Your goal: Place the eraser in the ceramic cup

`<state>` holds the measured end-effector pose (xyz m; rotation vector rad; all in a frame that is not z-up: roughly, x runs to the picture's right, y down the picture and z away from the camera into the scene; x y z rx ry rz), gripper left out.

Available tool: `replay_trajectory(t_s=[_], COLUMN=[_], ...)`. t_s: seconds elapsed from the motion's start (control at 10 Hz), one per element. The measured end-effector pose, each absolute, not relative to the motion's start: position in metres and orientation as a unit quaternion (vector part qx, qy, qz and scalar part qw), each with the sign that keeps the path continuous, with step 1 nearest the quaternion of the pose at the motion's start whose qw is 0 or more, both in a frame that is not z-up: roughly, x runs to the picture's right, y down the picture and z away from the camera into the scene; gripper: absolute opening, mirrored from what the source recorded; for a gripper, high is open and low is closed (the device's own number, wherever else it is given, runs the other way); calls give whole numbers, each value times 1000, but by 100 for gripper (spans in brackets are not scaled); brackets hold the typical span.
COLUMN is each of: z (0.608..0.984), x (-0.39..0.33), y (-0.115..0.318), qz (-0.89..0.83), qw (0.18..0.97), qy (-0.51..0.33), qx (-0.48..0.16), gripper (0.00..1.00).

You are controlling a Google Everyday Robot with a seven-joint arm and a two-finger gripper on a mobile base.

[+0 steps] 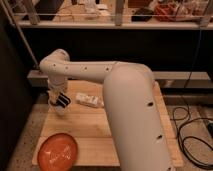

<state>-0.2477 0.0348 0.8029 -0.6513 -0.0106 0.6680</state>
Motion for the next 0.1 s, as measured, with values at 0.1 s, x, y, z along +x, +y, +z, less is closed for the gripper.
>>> replay_trajectory(t_s=[0.1], z=[803], x=[-248], y=[35], qz=[322], qw=[893], qy=[-5], qx=[-314], gripper=[54])
